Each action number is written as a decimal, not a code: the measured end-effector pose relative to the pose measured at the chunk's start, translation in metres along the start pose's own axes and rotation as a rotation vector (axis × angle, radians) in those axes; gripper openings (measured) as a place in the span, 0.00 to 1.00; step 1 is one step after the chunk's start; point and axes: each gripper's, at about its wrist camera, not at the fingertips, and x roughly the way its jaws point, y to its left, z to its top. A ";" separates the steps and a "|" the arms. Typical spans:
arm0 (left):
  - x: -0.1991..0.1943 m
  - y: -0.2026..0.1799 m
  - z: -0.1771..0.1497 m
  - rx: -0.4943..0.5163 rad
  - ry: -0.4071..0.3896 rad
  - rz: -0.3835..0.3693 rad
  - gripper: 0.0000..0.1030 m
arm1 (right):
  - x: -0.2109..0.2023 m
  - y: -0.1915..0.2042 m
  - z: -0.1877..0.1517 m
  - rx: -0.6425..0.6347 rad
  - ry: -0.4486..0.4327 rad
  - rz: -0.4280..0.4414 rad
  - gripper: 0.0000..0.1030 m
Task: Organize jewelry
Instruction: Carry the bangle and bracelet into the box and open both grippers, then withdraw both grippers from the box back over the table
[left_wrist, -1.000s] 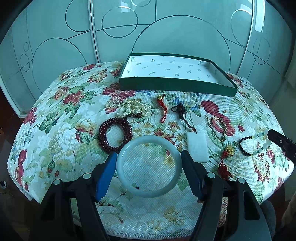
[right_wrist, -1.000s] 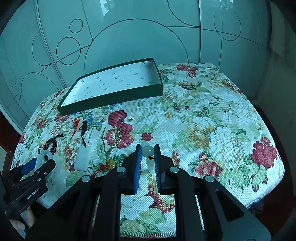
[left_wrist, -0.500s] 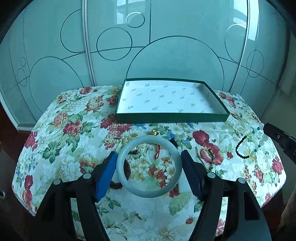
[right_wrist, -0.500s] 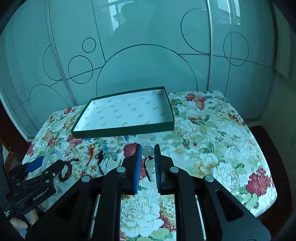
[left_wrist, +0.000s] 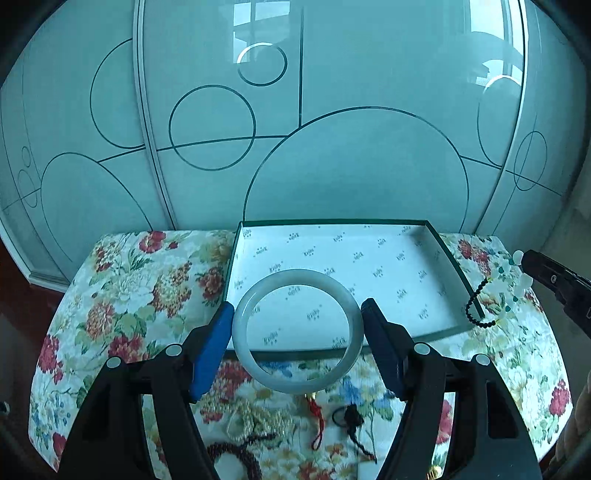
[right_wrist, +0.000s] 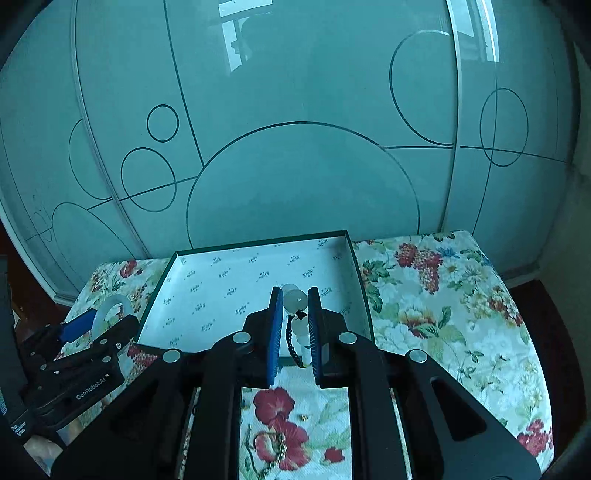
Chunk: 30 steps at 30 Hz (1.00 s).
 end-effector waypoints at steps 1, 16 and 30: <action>0.008 -0.001 0.005 0.003 0.000 0.006 0.68 | 0.009 -0.001 0.004 0.002 0.004 -0.002 0.13; 0.129 -0.015 -0.005 0.049 0.120 0.054 0.68 | 0.137 -0.026 -0.025 0.038 0.207 -0.058 0.13; 0.128 -0.018 -0.010 0.068 0.145 0.034 0.76 | 0.130 -0.025 -0.026 0.028 0.192 -0.060 0.32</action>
